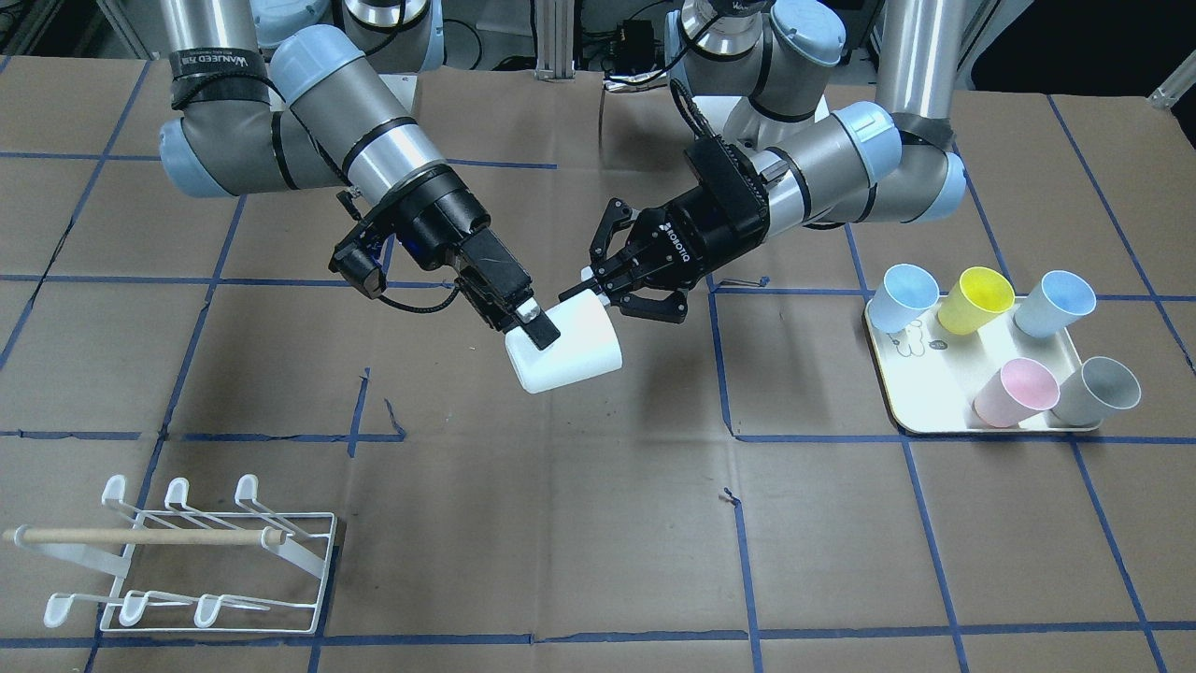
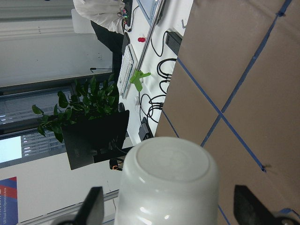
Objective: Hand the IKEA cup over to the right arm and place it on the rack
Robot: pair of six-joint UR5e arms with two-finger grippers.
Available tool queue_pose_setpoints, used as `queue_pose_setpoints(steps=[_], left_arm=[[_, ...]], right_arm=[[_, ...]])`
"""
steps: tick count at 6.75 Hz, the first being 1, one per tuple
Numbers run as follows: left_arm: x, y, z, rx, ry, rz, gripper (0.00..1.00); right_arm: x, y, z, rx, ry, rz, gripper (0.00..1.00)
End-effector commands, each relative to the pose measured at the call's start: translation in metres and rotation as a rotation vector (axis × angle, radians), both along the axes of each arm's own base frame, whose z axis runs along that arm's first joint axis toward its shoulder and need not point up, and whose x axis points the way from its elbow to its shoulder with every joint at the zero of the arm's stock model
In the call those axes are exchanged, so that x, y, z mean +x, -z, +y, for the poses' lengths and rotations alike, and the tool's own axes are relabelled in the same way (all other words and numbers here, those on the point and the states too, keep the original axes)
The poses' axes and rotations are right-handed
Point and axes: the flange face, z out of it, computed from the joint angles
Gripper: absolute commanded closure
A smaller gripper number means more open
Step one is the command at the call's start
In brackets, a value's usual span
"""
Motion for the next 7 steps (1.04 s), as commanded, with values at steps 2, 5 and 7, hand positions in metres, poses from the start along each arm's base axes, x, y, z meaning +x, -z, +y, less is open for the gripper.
queue_pose_setpoints(steps=[2,5,7], left_arm=[[0.0006,-0.0008,0.0001,-0.002,-0.001,0.0,0.99],[0.0007,-0.0006,-0.0002,0.001,-0.003,0.0,0.99],[0.0011,-0.0063,-0.0017,-0.014,-0.01,-0.005,0.71]], right_arm=[[0.0017,-0.0002,0.0001,0.002,-0.002,-0.005,0.31],[0.0018,-0.001,0.0005,0.001,-0.004,-0.006,0.53],[0.0019,-0.0011,0.0006,0.001,-0.005,-0.007,0.55]])
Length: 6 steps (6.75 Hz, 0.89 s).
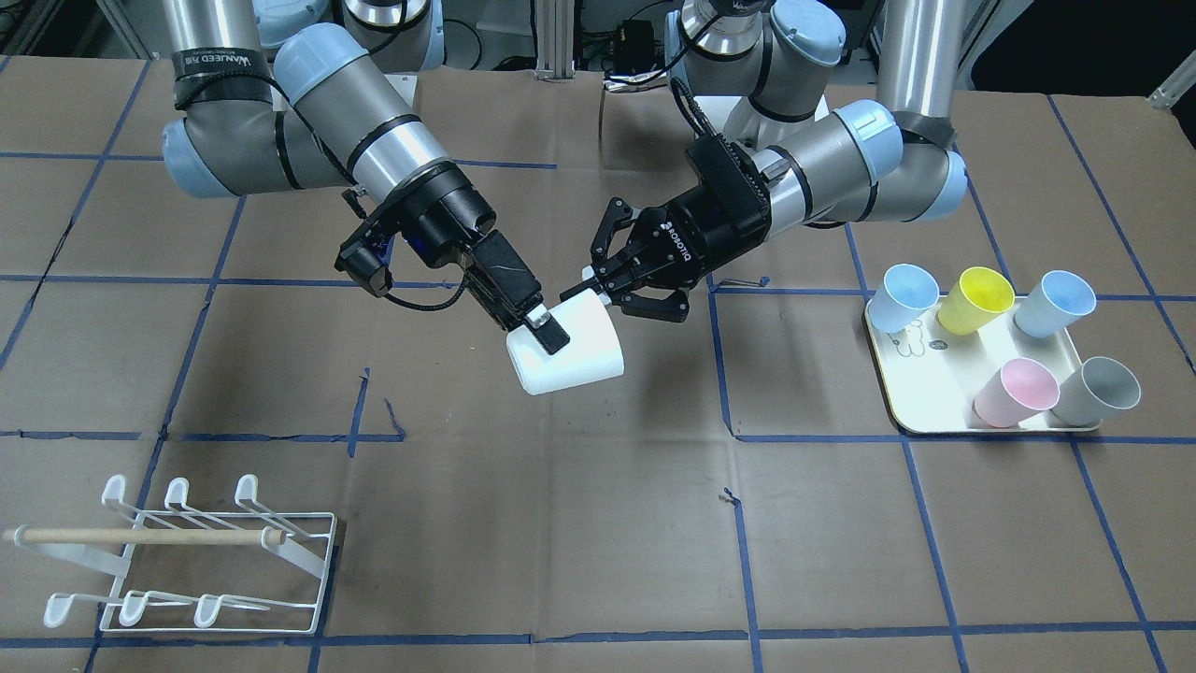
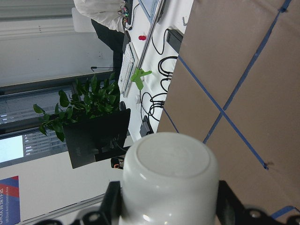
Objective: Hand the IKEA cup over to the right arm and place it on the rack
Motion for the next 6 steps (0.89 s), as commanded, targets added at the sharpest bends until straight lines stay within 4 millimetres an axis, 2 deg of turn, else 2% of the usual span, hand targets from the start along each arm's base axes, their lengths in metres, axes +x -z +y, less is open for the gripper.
queue_pose_setpoints(steps=[1,2,4,5,6], left_arm=[[0.002,0.0,-0.006,-0.009,-0.039,-0.023,0.35],[0.002,-0.001,-0.005,0.009,-0.045,-0.012,0.2],[0.004,-0.009,-0.004,0.007,-0.052,-0.004,0.1],[0.013,-0.011,-0.001,-0.021,-0.07,-0.002,0.09],[0.042,-0.013,-0.002,-0.028,-0.122,0.005,0.09]], right_arm=[[0.0,0.0,0.0,0.001,-0.001,0.0,0.56],[0.0,0.0,0.0,0.001,0.0,0.0,0.56],[-0.001,0.0,0.0,0.001,0.003,0.001,0.6],[-0.001,0.0,0.0,-0.002,0.002,0.002,0.62],[-0.004,0.001,-0.004,-0.006,0.009,0.009,0.65]])
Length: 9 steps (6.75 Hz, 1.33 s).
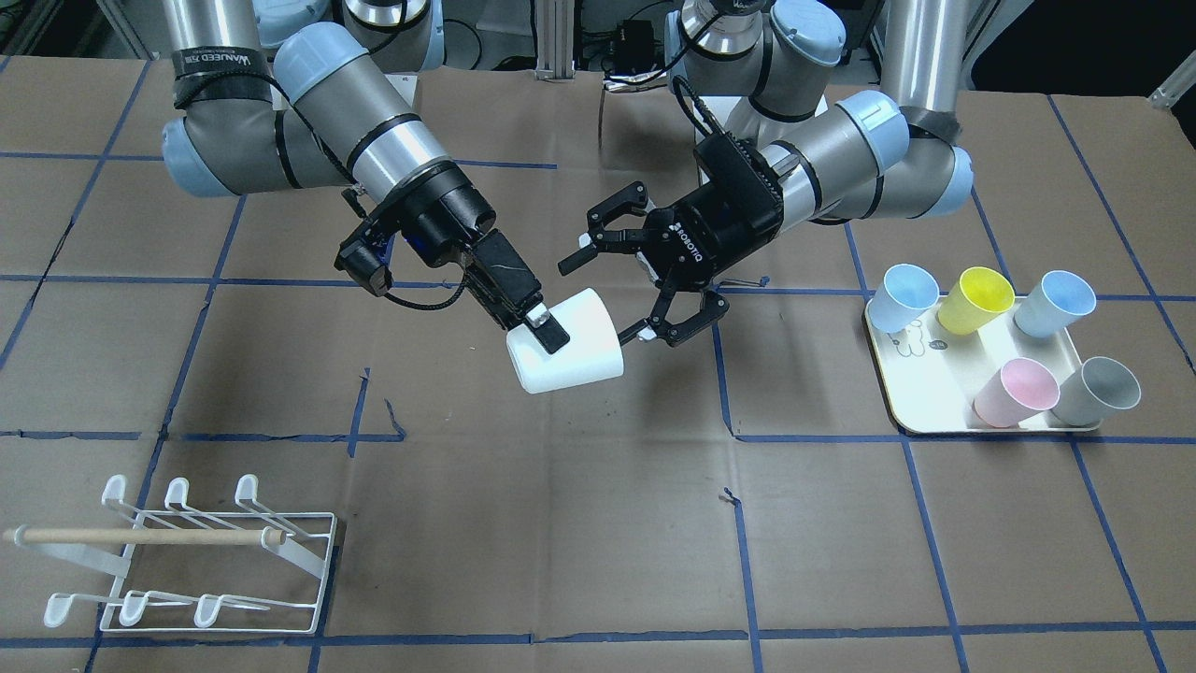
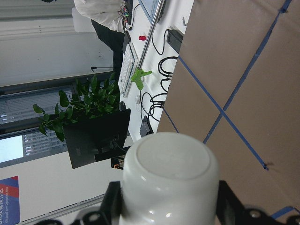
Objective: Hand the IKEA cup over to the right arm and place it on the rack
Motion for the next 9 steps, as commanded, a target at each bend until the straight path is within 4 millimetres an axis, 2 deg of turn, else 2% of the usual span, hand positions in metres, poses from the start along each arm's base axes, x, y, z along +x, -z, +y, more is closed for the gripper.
queue_pose_setpoints(steps=[1,2,3,4,5,6,7,9], left_arm=[[0.05,0.001,0.001,-0.007,-0.059,0.03,0.08],[0.072,0.001,-0.005,-0.013,-0.101,0.031,0.08],[0.078,0.006,-0.016,0.002,-0.129,0.022,0.09],[0.088,0.011,-0.029,0.075,-0.235,-0.02,0.09],[0.102,0.004,-0.056,0.164,-0.39,-0.106,0.09],[0.112,-0.01,-0.087,0.301,-0.46,-0.129,0.09],[0.117,-0.019,-0.109,0.426,-0.532,-0.167,0.09],[0.087,-0.046,-0.134,0.686,-0.653,-0.386,0.08]], right_arm=[[-0.006,-0.009,-0.011,-0.027,0.021,0.006,0.65],[-0.023,-0.02,-0.026,-0.075,0.079,0.04,0.68],[-0.042,-0.027,-0.037,-0.123,0.101,0.084,0.78],[-0.05,-0.031,-0.043,-0.197,0.079,0.163,0.81],[-0.061,-0.033,-0.049,-0.288,0.044,0.282,0.84],[-0.082,-0.034,-0.059,-0.377,0.045,0.448,0.84],[-0.099,-0.033,-0.066,-0.48,0.021,0.668,0.84],[-0.124,-0.024,-0.094,-0.603,-0.051,0.976,0.84]])
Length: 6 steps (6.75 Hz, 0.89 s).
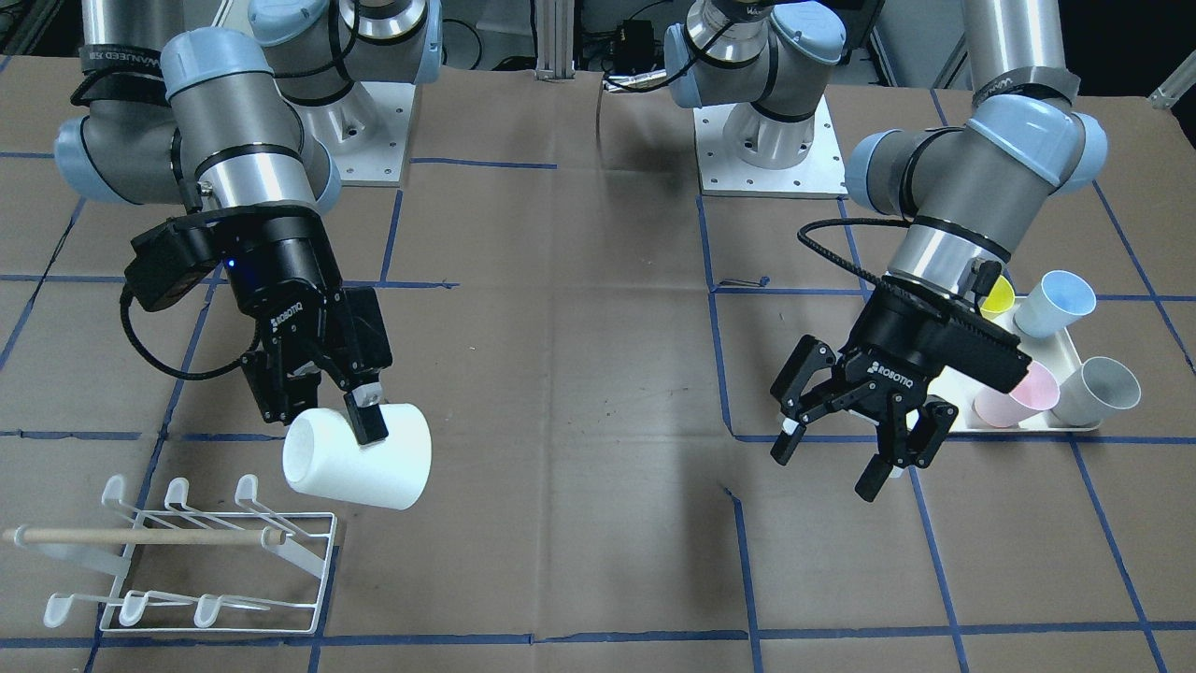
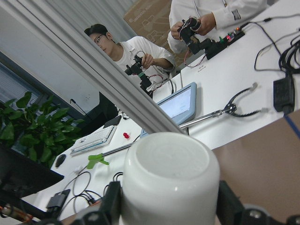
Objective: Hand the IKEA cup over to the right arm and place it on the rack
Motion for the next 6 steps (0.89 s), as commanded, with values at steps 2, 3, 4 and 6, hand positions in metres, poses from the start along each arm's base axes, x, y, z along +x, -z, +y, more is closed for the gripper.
queue_pose_setpoints(steps=[2,3,4,6], left_arm=[[-0.038,-0.056,-0.009,0.521,-0.105,-0.221,0.01],[-0.036,-0.07,0.0,0.671,-0.157,-0.214,0.0],[-0.034,-0.075,0.012,0.763,-0.196,-0.26,0.0],[-0.036,-0.104,0.054,0.772,-0.222,-0.256,0.0]], right_arm=[[-0.055,0.021,-0.052,-0.123,-0.053,0.443,0.84],[-0.081,0.03,-0.061,-0.119,-0.041,0.5,0.84],[-0.112,0.048,-0.073,-0.09,-0.009,0.51,0.84],[-0.118,0.064,-0.097,-0.093,-0.024,0.527,0.84]])
